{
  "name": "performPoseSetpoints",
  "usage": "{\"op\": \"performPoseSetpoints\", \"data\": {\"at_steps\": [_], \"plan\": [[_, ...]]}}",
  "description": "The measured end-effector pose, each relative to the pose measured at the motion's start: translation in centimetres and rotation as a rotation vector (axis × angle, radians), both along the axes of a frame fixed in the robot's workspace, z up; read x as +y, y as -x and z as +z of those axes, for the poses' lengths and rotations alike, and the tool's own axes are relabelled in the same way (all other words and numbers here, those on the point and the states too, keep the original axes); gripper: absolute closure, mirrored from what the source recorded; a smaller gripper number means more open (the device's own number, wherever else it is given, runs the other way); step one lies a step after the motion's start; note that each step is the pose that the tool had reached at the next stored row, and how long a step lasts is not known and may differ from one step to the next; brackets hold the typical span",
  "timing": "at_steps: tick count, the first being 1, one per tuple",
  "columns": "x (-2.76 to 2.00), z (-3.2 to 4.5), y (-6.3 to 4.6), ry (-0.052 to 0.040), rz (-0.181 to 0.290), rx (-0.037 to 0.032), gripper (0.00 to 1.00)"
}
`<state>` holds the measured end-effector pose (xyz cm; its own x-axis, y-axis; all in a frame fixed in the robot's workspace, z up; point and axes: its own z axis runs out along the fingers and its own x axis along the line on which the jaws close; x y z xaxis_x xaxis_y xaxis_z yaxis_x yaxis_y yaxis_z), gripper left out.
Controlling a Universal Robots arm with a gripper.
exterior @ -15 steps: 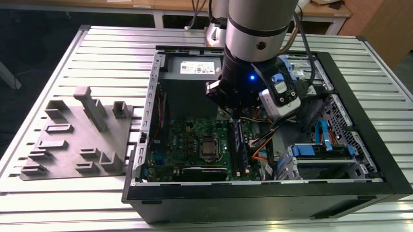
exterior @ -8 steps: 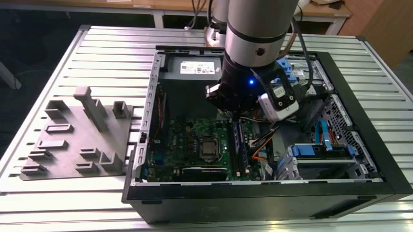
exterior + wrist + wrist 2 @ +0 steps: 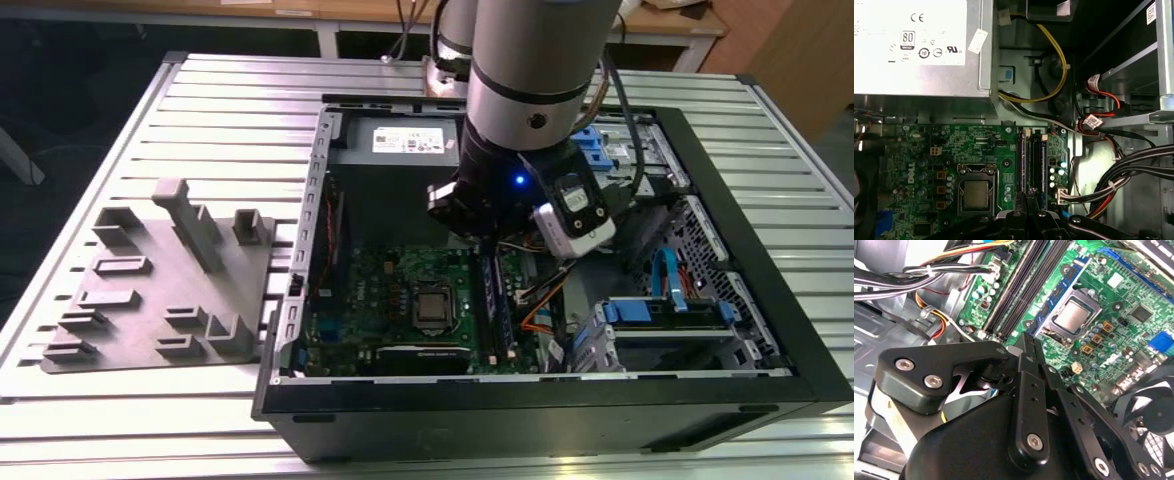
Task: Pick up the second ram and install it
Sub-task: 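Insert the second ram into the second slot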
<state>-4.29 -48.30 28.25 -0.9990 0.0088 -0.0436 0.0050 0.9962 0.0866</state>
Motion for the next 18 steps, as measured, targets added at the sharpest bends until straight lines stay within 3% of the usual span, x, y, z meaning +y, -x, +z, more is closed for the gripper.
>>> {"op": "performPoseSetpoints", "data": {"at_steps": [18], "plan": [[0.0,-2.25,0.0,-0.0008,0.0,0.0,0.92]]}}
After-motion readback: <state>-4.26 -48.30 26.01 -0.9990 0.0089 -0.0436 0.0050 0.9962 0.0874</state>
